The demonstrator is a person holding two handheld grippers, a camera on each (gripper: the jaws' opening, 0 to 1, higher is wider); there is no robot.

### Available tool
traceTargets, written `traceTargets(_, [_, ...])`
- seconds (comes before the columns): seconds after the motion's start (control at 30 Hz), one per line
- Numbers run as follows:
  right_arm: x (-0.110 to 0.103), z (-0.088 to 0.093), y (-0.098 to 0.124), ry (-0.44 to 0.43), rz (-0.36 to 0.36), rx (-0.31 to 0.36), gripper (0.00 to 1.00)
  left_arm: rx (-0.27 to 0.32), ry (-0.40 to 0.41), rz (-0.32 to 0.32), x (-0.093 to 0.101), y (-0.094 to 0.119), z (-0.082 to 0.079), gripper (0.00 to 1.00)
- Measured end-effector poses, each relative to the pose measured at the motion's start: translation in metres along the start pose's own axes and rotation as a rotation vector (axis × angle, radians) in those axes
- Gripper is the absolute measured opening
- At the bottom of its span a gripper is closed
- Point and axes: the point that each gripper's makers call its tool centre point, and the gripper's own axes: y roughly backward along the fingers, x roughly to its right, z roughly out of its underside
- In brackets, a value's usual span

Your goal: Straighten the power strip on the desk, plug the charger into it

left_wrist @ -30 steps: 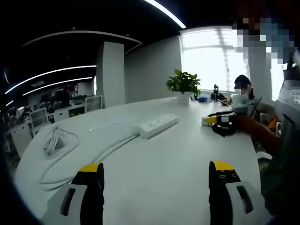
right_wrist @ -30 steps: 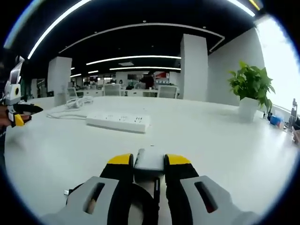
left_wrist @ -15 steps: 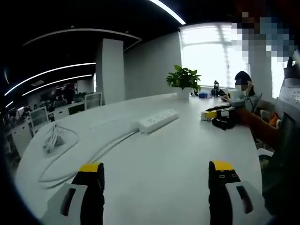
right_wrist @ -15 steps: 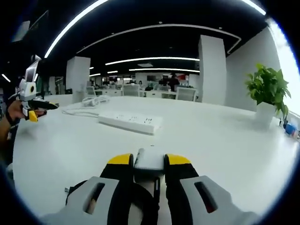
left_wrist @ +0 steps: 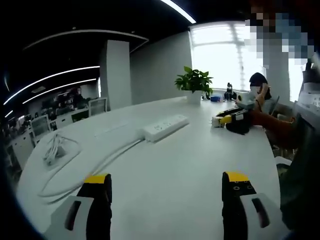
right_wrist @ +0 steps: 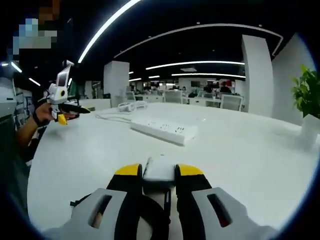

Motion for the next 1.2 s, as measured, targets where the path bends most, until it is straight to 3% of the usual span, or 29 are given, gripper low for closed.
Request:
traceTargets(0.27, [-0.003,-0.002,-0.003,0.087,-0.140,0.013,0.25,-0.008,-0.004,0.000,0.003,-0.005,-0.001,0.93])
traceTargets(0.47, [-0.003,-0.002,-0.007,0.099,-0.219,0.014,0.25,-0.008,-0.012,0.006,0.008,-0.008,-0.004,0.93])
traceTargets(1.2, [-0.005,-0.001,-0.011,0.144,-0.407,0.015,0.25,0.003,-0.036,-0.008,0.008,-0.025,-0.013,0.93])
